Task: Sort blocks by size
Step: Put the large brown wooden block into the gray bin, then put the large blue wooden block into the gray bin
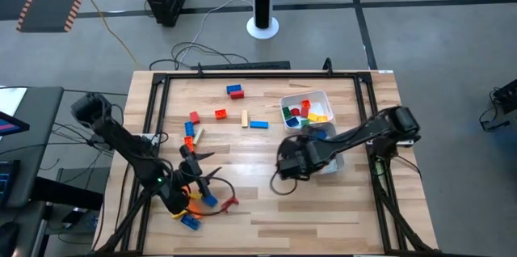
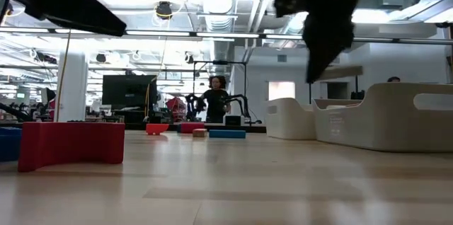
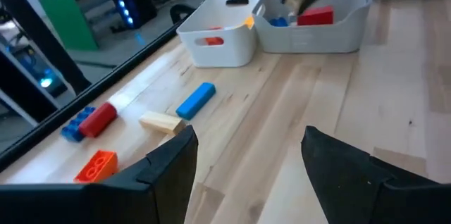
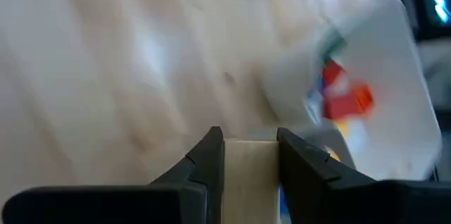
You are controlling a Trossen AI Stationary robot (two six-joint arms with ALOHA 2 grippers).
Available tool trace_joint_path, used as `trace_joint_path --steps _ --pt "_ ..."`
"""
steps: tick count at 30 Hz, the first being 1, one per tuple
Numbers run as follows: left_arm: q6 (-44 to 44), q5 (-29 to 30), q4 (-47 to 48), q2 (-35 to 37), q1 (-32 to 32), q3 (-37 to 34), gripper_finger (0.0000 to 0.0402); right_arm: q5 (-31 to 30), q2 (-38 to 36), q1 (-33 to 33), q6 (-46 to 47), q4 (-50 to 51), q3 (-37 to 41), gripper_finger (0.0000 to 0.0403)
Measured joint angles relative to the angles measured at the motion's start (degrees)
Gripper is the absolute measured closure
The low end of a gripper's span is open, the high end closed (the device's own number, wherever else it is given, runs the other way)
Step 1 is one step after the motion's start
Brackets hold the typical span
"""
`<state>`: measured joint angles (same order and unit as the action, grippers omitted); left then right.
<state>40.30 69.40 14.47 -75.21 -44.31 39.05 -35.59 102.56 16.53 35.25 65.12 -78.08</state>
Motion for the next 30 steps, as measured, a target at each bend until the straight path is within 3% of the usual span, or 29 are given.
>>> trace_joint_path --steps 9,13,18,21,25,30 --pt "-9.1 4.0 -6.6 -0.9 0.5 0.0 0.0157 -4.7 -10.6 -2.6 23.0 -1.2 18.2 0.0252" --pt "-9.7 5.0 -5.9 -0.9 1.2 0.0 0.0157 -4.6 -11.9 -2.6 26.1 -2.3 21.7 0.0213" --pt "-12.4 5.6 -5.4 -0.9 2.0 0.0 0.0157 -4.8 -12.1 -2.0 25.9 -2.7 20.7 0.0175" --pt "-12.5 4.1 -4.2 -0.9 2.1 0.0 0.0157 -7.2 -12.1 -0.6 22.6 -7.7 18.8 0.0170" --pt "-12.2 4.2 -3.5 -0.9 2.1 0.0 0.0157 -10.2 -11.8 0.9 9.2 -24.8 18.2 0.0174" --pt "-12.0 6.0 -4.7 -0.9 2.1 0.0 0.0157 -6.8 -8.2 -1.1 -9.1 -45.8 18.3 0.0185"
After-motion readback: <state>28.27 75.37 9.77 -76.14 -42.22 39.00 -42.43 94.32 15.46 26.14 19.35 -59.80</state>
